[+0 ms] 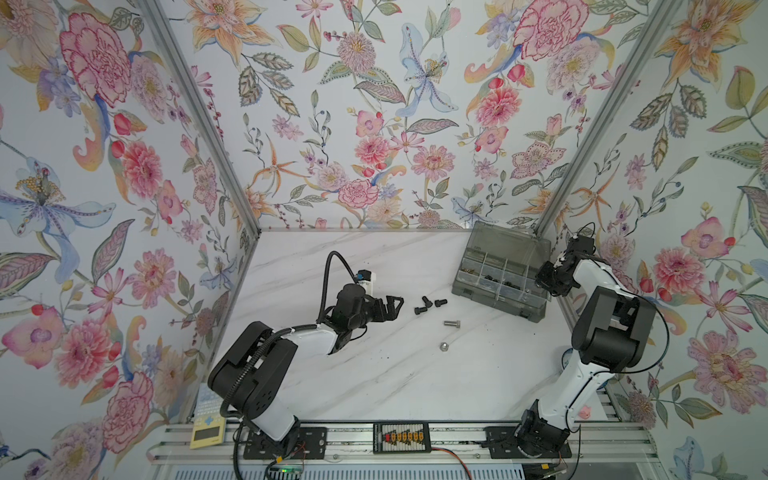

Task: Sort the screws and nuts into containers
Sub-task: 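Lower the held silver nut into the compartment and open the right gripper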

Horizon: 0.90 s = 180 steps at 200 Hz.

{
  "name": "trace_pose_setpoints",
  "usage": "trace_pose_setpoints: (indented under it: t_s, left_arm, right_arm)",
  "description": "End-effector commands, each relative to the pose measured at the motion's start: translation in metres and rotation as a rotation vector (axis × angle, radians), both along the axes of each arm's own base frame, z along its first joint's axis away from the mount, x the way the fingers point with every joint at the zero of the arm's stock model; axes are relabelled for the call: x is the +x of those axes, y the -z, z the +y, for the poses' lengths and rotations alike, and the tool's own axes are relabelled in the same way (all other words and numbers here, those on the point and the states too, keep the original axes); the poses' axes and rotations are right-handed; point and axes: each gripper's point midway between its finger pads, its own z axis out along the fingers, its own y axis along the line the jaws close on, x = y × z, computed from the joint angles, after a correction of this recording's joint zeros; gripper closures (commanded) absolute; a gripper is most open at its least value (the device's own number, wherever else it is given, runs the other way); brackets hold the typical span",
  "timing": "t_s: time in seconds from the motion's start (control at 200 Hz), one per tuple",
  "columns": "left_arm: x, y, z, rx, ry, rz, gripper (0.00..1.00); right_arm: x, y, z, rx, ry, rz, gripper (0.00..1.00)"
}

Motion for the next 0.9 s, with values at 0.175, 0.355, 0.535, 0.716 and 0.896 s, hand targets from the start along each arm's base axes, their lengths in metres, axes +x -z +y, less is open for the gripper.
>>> trace_pose_setpoints:
  t_s: [0.175, 0.355, 0.535, 0.716, 0.896]
  left_arm:
    - [-0.002, -0.007, 0.004, 0.006, -0.012, -0.033, 0.01]
    - [-0.002, -0.008, 0.004, 0.007, -0.013, -0.033, 0.01]
    - [-0.002, -0.007, 0.005, 0.007, -0.013, -0.031, 0.01]
    - [-0.002, -0.008, 0.005, 0.005, -0.013, -0.034, 0.00]
    - [-0.001, -0.008, 0.005, 0.005, -0.013, -0.035, 0.01]
  right_arm:
    - [0.003, 0.016, -0.003, 0.011, -0.010, 0.038, 1.00]
    - [0.002, 0.017, -0.003, 0.009, -0.011, 0.042, 0.94]
    - [0.002, 0.016, -0.003, 0.011, -0.014, 0.038, 0.76]
    - [0.002, 0.008, 0.000, 0.021, -0.020, 0.021, 0.66]
    - [-0.001, -0.007, 0.002, 0.024, -0.026, -0.007, 0.59]
